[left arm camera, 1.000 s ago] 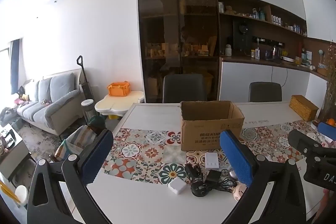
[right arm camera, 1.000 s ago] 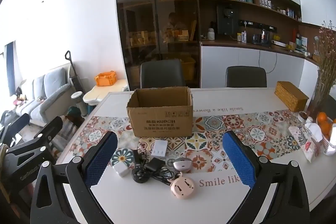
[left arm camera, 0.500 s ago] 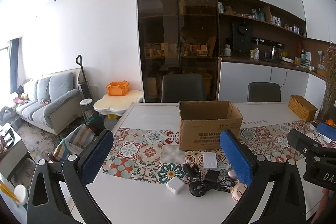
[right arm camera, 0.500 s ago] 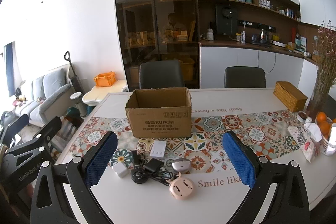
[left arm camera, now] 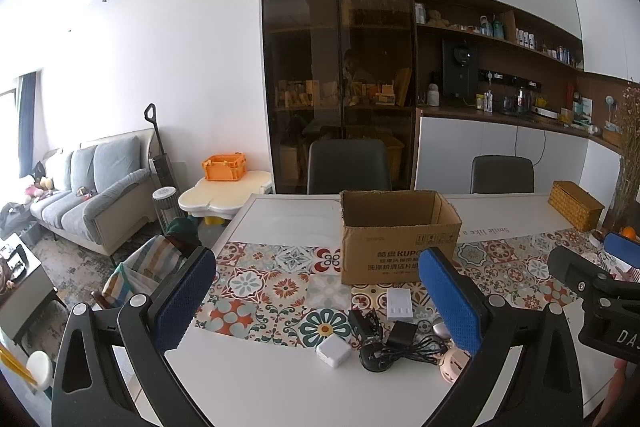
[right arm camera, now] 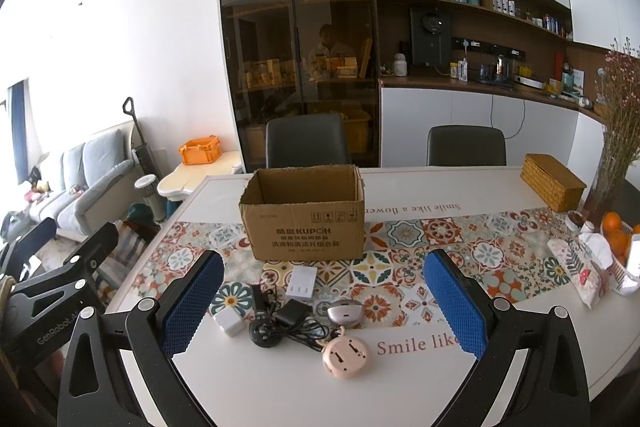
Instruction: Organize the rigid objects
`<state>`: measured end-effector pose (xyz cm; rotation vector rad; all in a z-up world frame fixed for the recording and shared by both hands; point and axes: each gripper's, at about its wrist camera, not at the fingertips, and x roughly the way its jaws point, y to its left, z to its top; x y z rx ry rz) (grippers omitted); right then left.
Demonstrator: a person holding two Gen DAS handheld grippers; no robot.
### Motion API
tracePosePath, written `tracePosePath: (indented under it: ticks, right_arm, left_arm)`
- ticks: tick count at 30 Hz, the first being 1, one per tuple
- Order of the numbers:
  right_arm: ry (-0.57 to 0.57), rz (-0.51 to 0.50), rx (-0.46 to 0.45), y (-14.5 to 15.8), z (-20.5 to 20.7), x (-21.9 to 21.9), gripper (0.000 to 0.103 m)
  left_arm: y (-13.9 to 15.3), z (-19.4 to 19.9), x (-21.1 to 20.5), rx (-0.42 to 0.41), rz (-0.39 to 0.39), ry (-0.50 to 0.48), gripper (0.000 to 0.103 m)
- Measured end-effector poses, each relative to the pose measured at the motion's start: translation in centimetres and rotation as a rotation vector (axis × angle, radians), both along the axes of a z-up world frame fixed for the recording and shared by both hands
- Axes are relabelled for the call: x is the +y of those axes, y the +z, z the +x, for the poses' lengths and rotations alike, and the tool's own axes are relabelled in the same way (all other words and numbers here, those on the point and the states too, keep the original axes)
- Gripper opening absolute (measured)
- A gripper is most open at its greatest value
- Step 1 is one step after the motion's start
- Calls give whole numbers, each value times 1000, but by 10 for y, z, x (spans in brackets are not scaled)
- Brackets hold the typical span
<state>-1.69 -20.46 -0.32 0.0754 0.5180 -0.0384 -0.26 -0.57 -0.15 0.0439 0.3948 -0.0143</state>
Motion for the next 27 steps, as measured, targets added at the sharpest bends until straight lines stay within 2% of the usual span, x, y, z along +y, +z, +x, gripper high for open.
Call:
tracePosePath:
  ticks: [27]
  right_arm:
    - [0,-4,-1,0,-1,-1,101]
  left_arm:
    - [0,-1,1,2,-1,-1,103]
